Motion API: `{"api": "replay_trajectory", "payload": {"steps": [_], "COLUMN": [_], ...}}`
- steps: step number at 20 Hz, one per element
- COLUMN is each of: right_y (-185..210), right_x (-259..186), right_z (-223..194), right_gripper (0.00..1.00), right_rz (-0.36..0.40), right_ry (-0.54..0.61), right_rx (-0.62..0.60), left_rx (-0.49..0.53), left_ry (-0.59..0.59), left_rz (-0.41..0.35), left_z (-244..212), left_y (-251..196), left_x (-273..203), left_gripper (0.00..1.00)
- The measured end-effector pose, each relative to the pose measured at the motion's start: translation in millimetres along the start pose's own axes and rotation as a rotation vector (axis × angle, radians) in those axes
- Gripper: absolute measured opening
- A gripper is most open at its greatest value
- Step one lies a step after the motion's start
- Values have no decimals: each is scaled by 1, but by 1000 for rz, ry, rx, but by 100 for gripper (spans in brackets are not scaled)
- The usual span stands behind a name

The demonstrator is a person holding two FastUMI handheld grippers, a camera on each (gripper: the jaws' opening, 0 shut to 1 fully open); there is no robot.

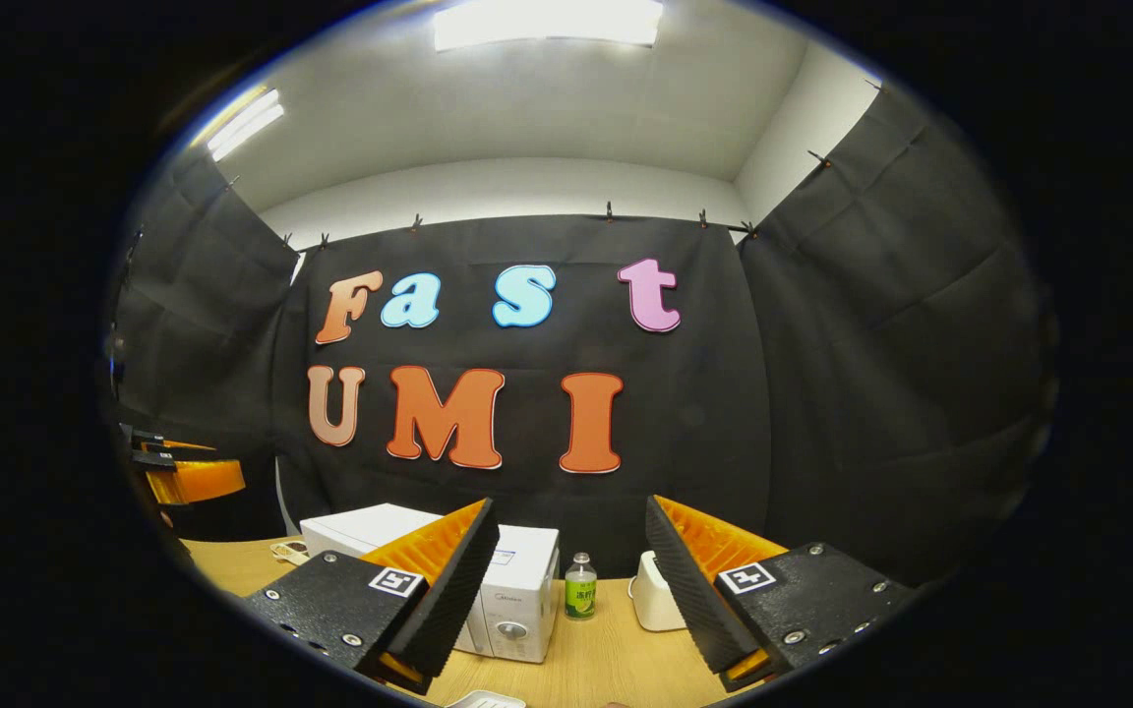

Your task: Open the microwave oven with the left hand, put the food in, and close the microwave oven.

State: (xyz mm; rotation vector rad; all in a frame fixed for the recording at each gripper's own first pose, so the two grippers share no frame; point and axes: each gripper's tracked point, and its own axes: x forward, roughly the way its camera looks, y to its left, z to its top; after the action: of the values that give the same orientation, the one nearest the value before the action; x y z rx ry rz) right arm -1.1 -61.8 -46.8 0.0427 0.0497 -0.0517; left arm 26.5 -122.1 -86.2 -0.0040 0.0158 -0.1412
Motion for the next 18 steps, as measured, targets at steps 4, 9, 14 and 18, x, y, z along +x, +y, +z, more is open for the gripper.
{"api": "replay_trajectory", "payload": {"steps": [4, 9, 14, 18], "right_y": [-15, -34, -51, -62], "right_x": [-3, -6, -10, -11], "right_z": [-29, -76, -98, -114], "right_gripper": [93, 93, 94, 93], "right_rz": [-23, -46, -81, -88], "right_ry": [27, 109, 116, 119], "right_rx": [17, 8, -11, 25], "left_rx": [-8, -2, -21, -8], "left_ry": [35, 82, 161, 204], "left_rz": [-35, -80, -106, -114], "left_z": [-38, -90, -146, -183], "left_y": [-26, -58, -87, -104], "left_x": [16, 39, 62, 83], "left_gripper": [92, 88, 89, 89]}}
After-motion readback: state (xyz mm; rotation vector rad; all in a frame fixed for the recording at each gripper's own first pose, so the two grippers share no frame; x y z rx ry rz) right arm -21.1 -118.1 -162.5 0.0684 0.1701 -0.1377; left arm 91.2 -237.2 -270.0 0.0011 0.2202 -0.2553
